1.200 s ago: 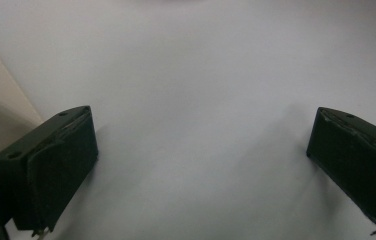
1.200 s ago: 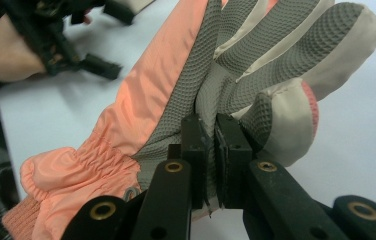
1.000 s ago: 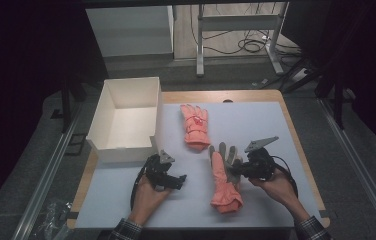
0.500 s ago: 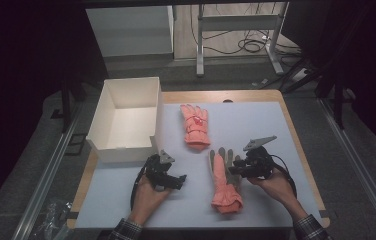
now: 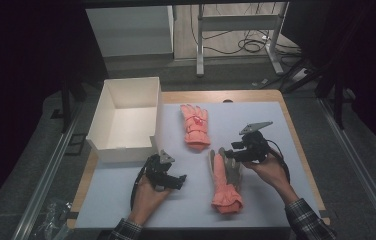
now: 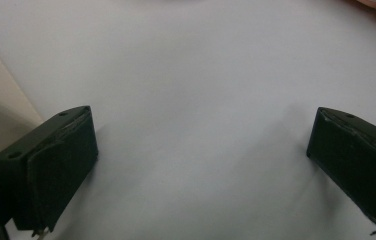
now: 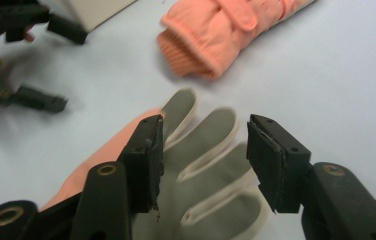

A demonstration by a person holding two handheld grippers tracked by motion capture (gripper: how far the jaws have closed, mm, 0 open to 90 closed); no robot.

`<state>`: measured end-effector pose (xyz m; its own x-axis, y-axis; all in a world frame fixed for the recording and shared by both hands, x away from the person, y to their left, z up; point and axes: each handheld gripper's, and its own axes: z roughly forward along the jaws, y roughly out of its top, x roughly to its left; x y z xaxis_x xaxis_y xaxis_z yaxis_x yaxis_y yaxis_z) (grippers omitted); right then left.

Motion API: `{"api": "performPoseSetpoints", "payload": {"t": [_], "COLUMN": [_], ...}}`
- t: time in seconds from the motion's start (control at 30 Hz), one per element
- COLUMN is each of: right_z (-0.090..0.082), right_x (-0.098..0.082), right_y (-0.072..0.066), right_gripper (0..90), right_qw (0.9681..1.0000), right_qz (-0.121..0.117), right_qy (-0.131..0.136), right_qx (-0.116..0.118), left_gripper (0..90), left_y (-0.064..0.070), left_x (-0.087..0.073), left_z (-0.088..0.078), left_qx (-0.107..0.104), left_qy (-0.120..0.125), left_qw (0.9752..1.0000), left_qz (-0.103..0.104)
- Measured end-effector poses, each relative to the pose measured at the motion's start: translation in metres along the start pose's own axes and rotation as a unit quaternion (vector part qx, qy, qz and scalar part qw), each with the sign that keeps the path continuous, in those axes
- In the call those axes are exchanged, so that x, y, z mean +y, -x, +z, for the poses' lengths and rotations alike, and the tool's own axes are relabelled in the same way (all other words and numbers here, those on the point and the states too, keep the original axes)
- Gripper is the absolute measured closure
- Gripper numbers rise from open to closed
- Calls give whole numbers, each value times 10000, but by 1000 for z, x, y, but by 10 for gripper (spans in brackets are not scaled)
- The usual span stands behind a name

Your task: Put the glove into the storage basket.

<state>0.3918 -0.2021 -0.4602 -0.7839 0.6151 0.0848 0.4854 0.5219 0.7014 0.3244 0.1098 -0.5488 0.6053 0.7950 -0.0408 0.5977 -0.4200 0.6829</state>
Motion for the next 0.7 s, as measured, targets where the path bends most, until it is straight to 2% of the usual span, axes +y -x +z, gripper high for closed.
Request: {"api": "performPoseSetpoints", "payload": {"t": [0.23, 0.37, 0.7], "right_z": [14, 28, 53], "right_x": [15, 28, 53], "right_y": [7, 12, 15], "right_gripper": [425, 379, 345], "right_qw": [9998, 9996, 9994], "right_qz": [-2, 8, 1], "right_qy": [103, 151, 211], "right_qx": [-146, -239, -265], "left_gripper": [2, 2, 2], "left_y": [0, 0, 0], "left_x": [0, 0, 0], "left_z": [0, 0, 0], "left_qx": [-4, -8, -7], "left_qy": [-3, -4, -3], "left_qw": [10000, 10000, 10000], "left_qz": [23, 7, 10]}}
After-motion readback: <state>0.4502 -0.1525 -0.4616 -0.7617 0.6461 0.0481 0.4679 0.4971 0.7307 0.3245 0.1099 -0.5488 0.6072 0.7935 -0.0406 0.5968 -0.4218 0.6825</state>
